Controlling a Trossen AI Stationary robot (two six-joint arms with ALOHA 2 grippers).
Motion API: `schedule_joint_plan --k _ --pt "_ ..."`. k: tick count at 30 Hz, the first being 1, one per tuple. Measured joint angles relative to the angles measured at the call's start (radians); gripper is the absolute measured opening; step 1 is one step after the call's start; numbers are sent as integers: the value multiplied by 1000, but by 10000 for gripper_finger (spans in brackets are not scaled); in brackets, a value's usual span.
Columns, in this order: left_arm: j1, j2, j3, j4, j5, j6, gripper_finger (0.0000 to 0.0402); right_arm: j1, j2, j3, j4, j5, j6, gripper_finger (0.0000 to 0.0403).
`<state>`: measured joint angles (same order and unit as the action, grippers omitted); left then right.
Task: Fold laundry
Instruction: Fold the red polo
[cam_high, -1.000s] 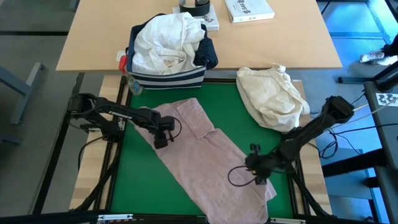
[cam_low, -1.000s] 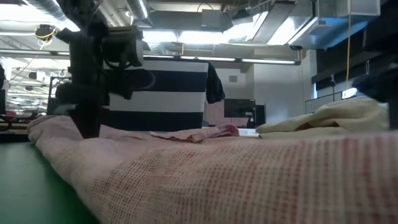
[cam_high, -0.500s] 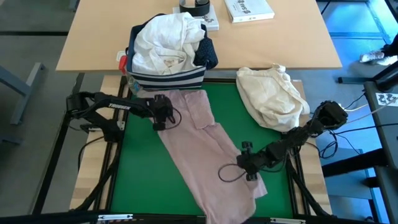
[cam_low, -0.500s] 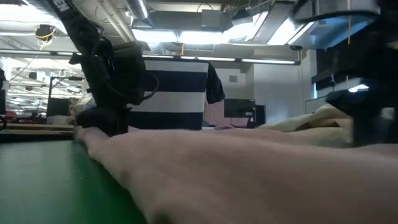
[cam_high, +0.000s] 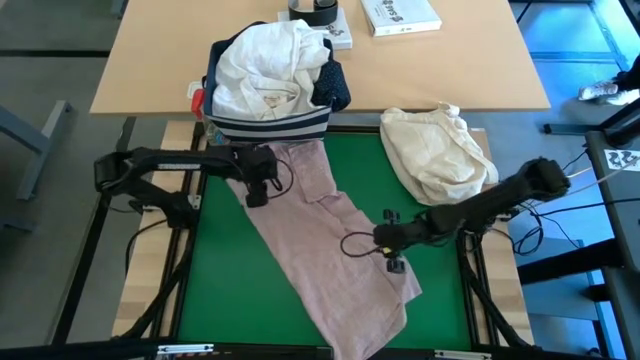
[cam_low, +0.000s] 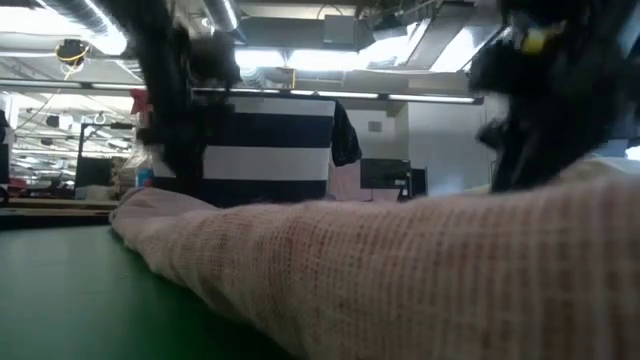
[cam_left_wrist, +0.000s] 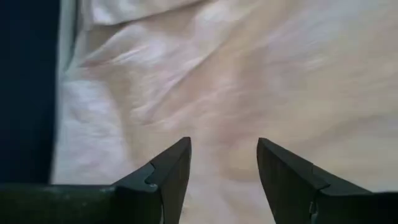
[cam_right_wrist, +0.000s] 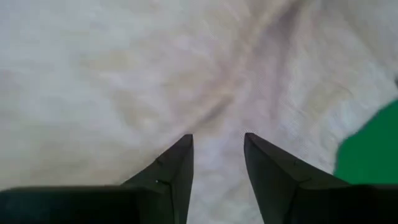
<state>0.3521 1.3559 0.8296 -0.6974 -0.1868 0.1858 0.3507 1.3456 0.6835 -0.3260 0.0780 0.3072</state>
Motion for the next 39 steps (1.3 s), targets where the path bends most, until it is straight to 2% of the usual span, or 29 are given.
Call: schedule_joint_plan --k 3,6,8,12,14,18,25,27,29,34,39 --pt "-103 -39 96 -38 134 -175 179 37 -88 20 -39 -73 6 143" --pt "-254 -53 201 -12 166 -334 176 112 -181 27 -77 -109 46 143" --pt "-387 -26 268 20 119 -414 172 189 -224 27 -131 -116 73 143" --pt "-628 89 415 102 -76 -587 168 364 -279 25 -203 -85 127 143" --pt "-715 191 518 103 -150 -674 167 444 -282 26 -200 -71 148 143" --pt "-834 434 768 54 -184 -769 167 570 -281 26 -199 -71 158 143" --pt "-922 823 1232 -3 -186 -913 167 658 -281 26 -190 -78 161 143" --pt "-933 913 1333 3 -156 -917 167 658 -281 26 -190 -69 160 143" --pt "-938 990 1407 16 -99 -917 167 657 -281 26 -190 -17 162 143" --pt "-922 1111 1462 129 10 -921 181 657 -268 25 -192 82 189 146" --pt "-897 1177 1462 141 77 -940 211 657 -216 25 -192 153 149 183"
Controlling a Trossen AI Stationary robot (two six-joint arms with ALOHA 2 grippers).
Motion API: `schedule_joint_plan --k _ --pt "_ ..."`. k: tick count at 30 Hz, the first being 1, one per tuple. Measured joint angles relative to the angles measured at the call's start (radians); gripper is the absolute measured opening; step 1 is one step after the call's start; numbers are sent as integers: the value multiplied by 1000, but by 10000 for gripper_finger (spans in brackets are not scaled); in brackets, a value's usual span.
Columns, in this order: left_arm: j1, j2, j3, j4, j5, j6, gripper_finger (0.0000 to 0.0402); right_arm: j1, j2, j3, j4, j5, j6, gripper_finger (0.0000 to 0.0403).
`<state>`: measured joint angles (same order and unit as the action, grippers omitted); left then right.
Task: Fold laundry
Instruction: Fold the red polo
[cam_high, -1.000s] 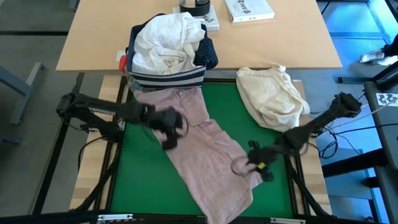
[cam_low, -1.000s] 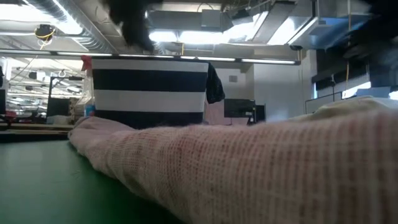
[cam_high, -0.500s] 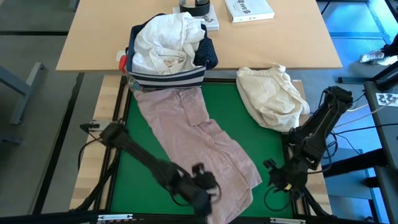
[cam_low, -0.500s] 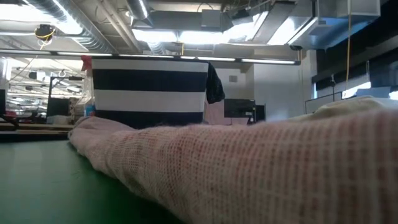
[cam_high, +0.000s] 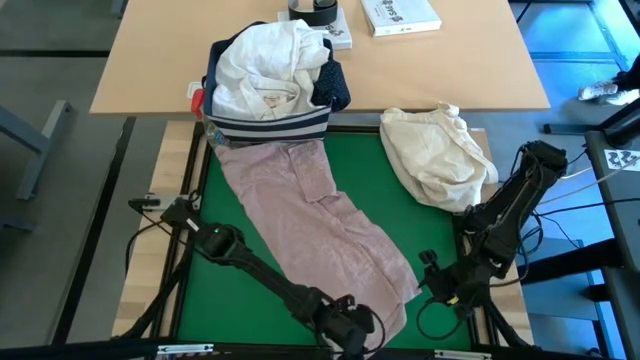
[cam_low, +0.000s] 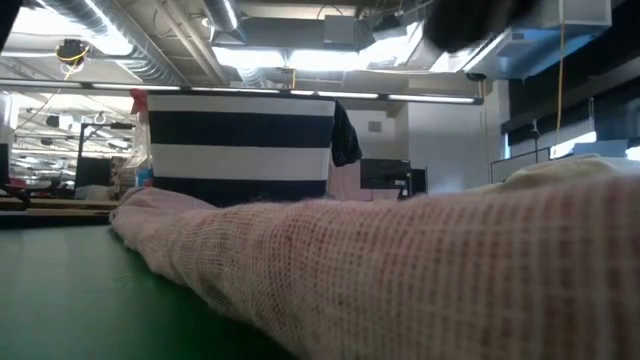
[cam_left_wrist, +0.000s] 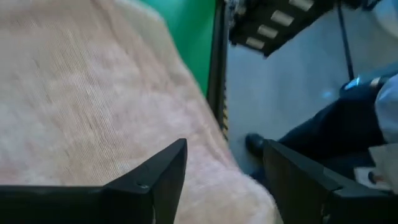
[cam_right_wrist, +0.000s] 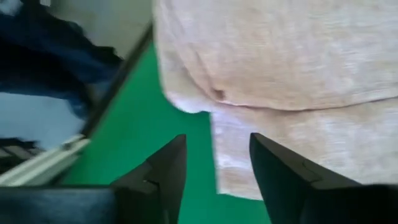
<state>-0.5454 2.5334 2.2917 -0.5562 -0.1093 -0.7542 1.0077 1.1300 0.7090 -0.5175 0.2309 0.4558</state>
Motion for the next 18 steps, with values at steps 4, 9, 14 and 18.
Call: schedule_joint_plan --k 4,9,14,18 --pt "7 49 0 6 82 2 221 0 71 0 -3 43 -49 213" --pt "2 92 0 -8 90 4 222 0 159 -1 18 76 -101 220" --pt "3 117 8 -29 67 7 217 0 216 -1 105 91 -174 220" --pt "3 134 11 -73 66 20 188 0 244 -4 114 91 -198 220"
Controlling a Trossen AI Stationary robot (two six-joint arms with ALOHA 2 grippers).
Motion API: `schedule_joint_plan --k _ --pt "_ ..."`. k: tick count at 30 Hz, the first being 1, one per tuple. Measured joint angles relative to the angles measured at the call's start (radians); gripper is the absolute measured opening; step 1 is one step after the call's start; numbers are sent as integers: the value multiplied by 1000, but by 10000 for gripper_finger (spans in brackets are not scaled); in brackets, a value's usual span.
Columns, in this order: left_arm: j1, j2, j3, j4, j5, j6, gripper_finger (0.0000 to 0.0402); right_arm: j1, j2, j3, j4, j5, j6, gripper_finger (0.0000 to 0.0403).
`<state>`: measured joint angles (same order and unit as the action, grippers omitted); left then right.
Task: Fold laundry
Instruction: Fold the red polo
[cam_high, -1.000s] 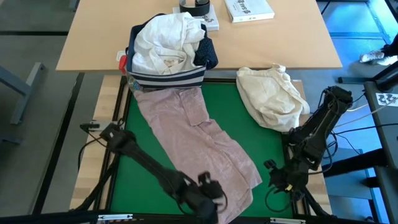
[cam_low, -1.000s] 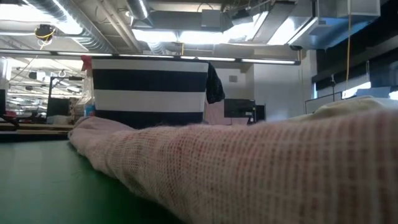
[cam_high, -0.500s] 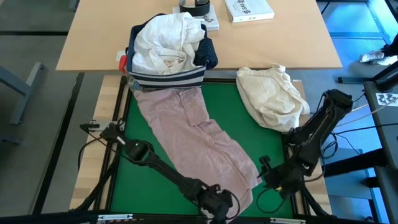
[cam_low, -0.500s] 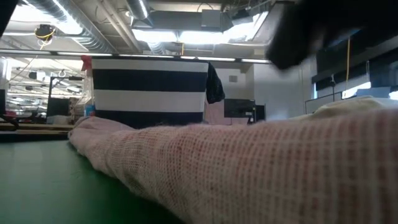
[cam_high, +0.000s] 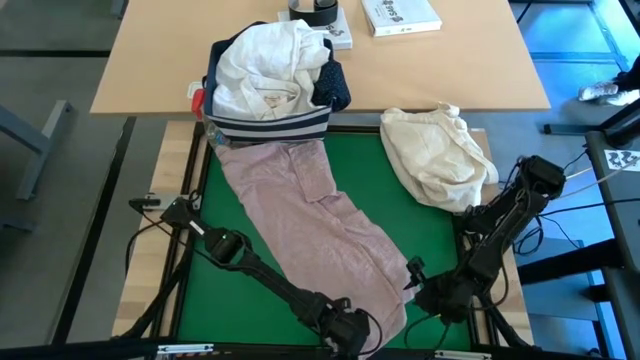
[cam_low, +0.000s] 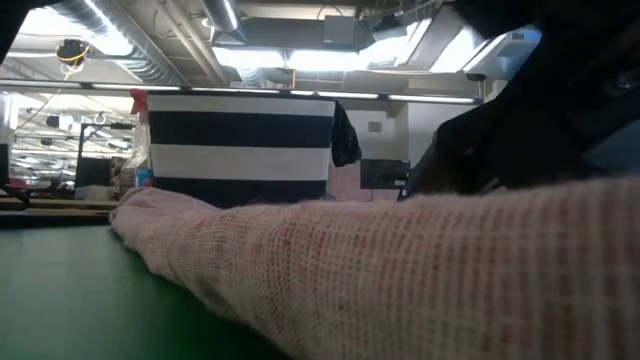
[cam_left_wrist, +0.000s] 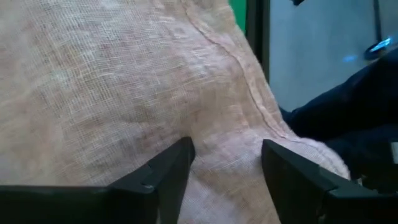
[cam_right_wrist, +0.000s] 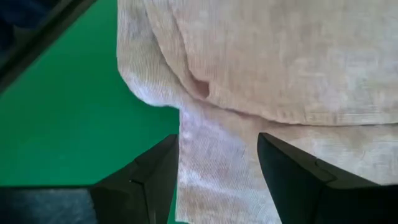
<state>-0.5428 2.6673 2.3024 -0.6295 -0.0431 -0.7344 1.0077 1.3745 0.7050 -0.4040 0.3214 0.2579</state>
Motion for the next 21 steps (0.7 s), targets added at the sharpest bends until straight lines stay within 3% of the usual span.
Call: schedule_joint_plan --k 11,21 --pt "-6 2 -5 -66 -58 55 10 0 91 -109 134 -35 25 217" --pt "5 -19 -8 56 -84 53 60 1 123 -107 134 -51 79 154"
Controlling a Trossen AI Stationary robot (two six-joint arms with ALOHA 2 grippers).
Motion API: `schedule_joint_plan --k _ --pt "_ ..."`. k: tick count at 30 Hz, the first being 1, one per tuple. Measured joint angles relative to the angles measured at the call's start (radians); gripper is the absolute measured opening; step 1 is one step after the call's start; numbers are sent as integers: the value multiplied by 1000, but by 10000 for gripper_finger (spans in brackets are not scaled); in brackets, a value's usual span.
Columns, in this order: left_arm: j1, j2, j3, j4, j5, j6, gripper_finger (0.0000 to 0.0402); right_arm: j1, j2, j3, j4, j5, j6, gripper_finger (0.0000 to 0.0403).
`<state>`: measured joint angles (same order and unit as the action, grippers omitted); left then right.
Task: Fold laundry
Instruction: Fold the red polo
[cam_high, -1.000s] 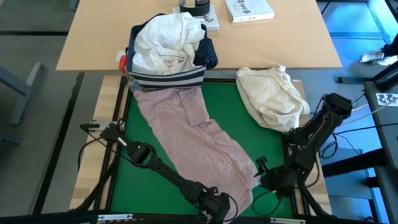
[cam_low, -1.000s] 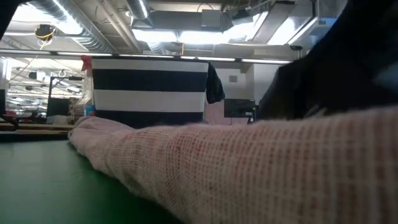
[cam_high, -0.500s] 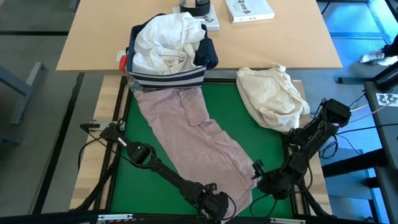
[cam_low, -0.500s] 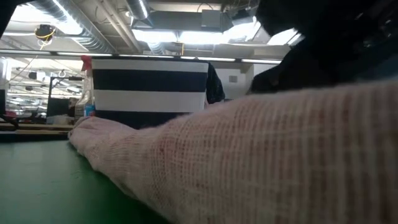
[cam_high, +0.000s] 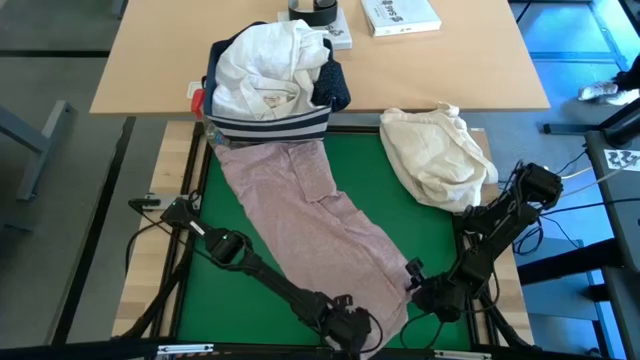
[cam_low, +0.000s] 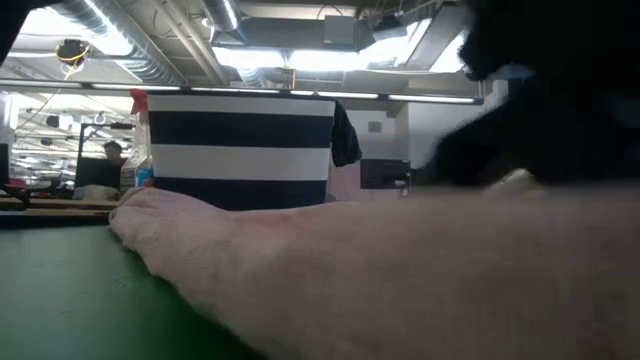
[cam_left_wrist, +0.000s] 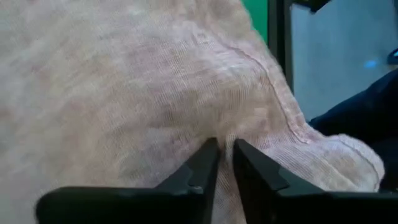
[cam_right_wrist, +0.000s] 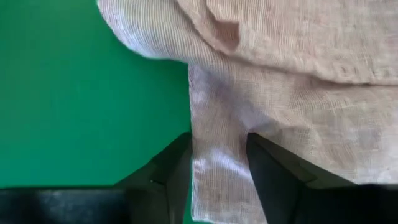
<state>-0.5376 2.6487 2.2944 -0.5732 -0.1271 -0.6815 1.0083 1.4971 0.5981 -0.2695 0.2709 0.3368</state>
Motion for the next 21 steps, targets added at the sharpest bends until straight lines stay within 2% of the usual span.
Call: schedule_joint_plan --k 4,9,12,16,21 --pt "9 -2 54 10 31 41 107 -1 1 0 -3 -4 6 148" --pt "-3 -30 58 92 89 82 167 -1 1 -2 1 -4 16 147" --pt "-28 -29 56 100 92 160 193 -1 2 -2 3 -3 42 147" --pt "-57 -28 14 114 62 310 208 -1 2 -3 6 -1 45 147" --pt "-62 -31 -69 125 -24 376 207 -1 2 -3 7 1 52 147"
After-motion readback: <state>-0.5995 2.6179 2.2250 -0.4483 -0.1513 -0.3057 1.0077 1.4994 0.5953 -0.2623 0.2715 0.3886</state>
